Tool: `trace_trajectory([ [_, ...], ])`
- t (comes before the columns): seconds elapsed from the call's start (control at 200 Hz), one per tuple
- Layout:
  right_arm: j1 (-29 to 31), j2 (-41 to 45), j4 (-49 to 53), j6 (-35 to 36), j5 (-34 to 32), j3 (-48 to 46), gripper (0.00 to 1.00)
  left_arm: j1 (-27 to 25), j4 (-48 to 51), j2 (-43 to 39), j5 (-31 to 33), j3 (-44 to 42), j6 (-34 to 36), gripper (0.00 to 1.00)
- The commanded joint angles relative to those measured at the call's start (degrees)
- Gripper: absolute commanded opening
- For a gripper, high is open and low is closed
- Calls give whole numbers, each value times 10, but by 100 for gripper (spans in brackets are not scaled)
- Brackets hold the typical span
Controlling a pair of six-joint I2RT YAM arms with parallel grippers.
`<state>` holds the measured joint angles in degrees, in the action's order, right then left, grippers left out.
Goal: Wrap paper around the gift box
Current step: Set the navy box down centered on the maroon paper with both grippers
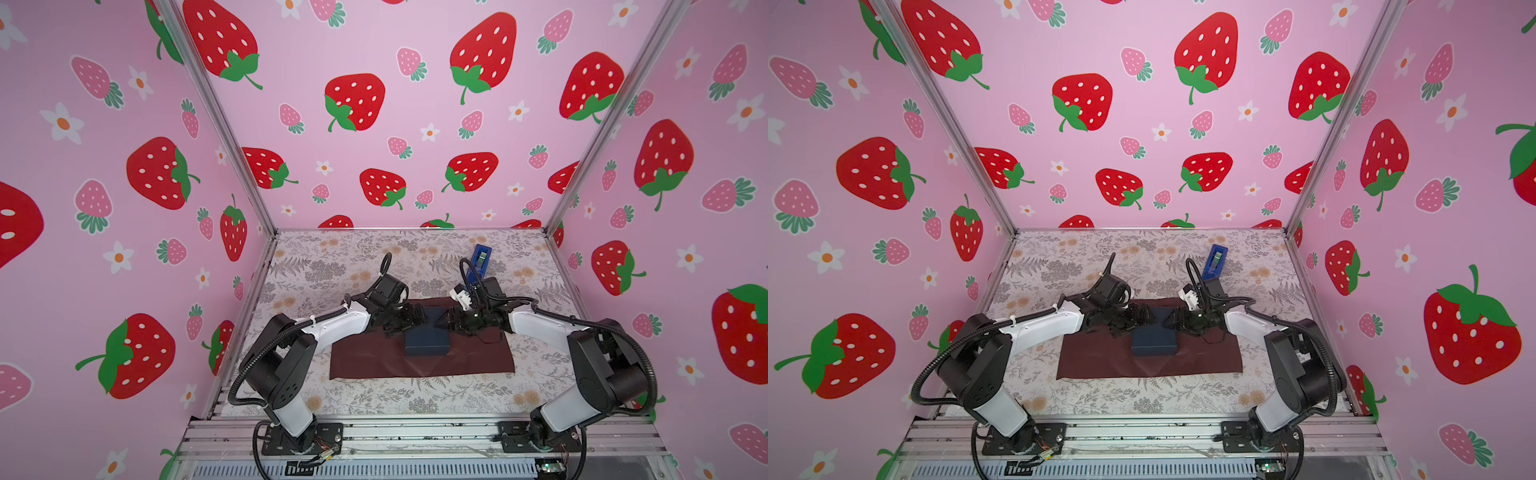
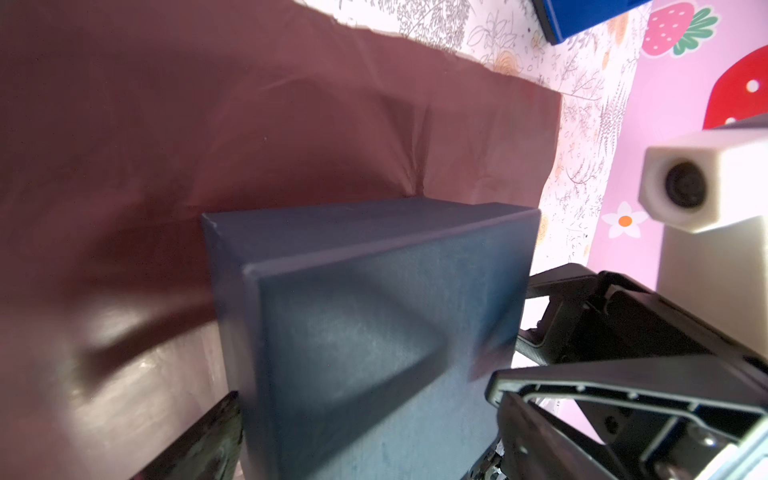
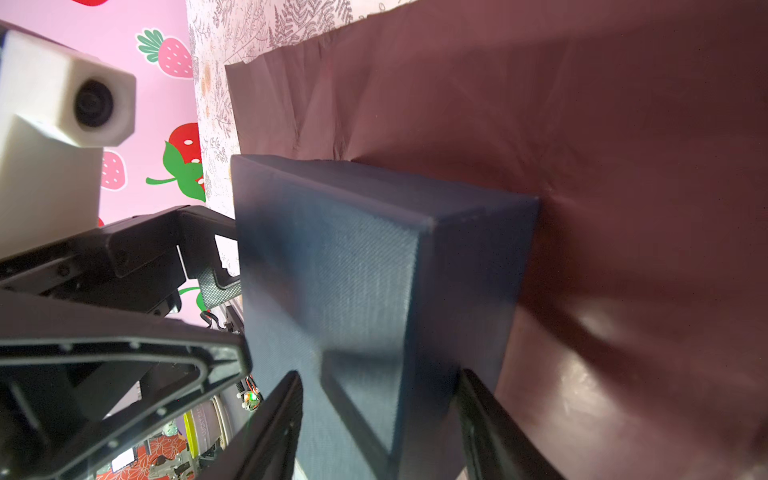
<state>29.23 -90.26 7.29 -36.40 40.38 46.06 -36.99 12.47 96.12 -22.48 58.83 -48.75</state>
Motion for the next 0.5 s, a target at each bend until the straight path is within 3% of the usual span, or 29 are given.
trace_trajectory([
  [0.0,9,-10,-9,-7,9,8,61,-1,-1,12,-9,31,7,96],
  [0.495,10,-19,-7,-2,-1,13,61,-1,0,26,-13,40,7,96],
])
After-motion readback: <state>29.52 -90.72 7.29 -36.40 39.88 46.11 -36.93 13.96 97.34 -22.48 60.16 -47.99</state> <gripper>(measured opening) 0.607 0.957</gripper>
